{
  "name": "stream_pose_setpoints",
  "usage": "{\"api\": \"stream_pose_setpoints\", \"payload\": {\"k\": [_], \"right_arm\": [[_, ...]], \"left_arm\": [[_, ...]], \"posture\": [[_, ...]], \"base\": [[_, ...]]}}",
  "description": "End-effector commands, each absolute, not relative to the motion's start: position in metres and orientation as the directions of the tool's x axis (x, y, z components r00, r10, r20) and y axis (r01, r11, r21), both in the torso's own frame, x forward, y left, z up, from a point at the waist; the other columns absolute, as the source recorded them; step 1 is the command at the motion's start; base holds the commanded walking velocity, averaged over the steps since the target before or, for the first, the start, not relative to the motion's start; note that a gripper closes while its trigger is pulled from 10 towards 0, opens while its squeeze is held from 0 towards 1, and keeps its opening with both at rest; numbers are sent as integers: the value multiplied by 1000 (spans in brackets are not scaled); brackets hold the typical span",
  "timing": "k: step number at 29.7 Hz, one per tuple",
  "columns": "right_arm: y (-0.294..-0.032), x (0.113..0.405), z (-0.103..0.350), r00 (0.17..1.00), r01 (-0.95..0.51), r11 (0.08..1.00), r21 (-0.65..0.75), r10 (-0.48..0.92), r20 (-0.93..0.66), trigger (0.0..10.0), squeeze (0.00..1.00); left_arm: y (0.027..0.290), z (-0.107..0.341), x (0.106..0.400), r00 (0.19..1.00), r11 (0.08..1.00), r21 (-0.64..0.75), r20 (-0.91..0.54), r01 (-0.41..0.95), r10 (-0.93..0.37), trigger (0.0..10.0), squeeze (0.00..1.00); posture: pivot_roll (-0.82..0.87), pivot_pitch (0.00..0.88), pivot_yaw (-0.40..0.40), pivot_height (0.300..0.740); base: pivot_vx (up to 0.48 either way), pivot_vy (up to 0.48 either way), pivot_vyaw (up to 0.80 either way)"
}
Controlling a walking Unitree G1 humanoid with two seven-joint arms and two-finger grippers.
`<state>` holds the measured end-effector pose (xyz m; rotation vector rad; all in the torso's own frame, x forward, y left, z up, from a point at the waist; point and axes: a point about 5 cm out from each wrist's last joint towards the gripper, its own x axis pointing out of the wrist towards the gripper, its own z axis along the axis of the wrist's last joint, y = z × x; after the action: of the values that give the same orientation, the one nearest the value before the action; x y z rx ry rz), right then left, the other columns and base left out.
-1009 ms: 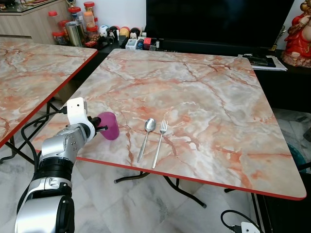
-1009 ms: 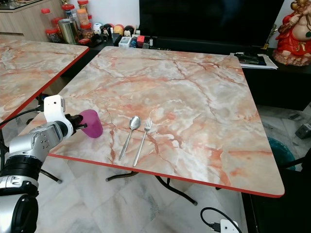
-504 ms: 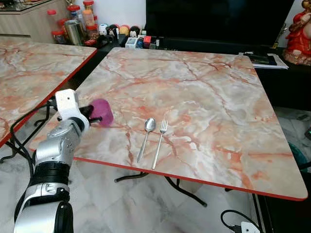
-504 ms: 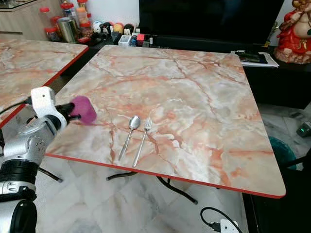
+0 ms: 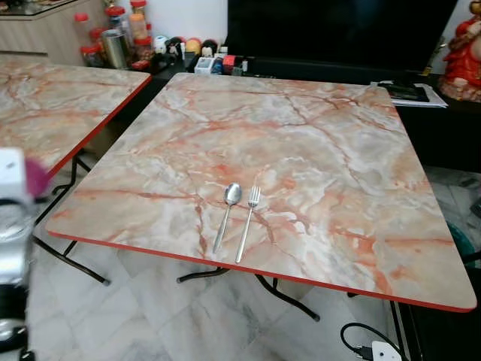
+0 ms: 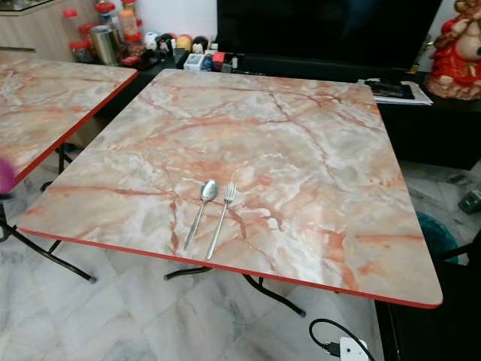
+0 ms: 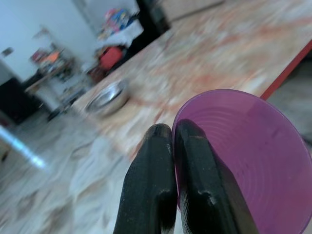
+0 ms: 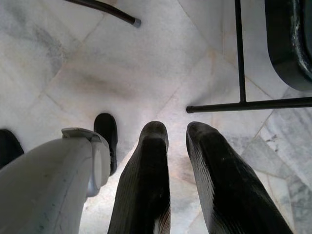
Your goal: Setting the table
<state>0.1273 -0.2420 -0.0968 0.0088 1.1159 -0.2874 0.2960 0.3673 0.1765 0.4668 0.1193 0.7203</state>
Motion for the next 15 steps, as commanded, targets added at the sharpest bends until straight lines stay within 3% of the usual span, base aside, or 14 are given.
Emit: {"api": "stream_pose_setpoints", "payload": {"k": [1, 5, 8, 11, 14, 15], "right_arm": [[-244, 129, -96, 414, 248, 960, -133, -229, -881, 10000, 0], [-244, 129, -96, 416, 246, 960, -133, -228, -880, 10000, 0], [-244, 129, -96, 416, 246, 960, -134, -229, -880, 10000, 0], [-244, 129, -95, 417, 249, 959, -133, -230, -879, 10000, 0], [-244, 129, -95, 417, 250, 959, -133, -230, -879, 10000, 0], [-244, 129, -95, 417, 249, 959, -133, -231, -879, 10000, 0]], "left_arm": [[377, 156, 285, 743, 588, 587, 34, -557, 669, 10000, 0], [390, 124, 264, 703, 515, 699, -24, -496, 710, 10000, 0], [390, 105, 254, 675, 529, 694, -85, -488, 733, 10000, 0], [377, 57, 237, 653, 634, 647, -266, -425, 709, 10000, 0], [367, 40, 233, 670, 699, 599, -336, -390, 662, 10000, 0], [354, 24, 230, 689, 771, 522, -405, -365, 600, 10000, 0]], "posture": [[66, 0, -13, 732], [67, 0, -12, 732], [69, 0, -12, 732], [60, 0, -11, 732], [60, 0, -11, 732], [58, 0, -11, 732]], "base": [[0, 0, 0], [0, 0, 0], [0, 0, 0], [0, 0, 0], [0, 0, 0], [0, 0, 0]]}}
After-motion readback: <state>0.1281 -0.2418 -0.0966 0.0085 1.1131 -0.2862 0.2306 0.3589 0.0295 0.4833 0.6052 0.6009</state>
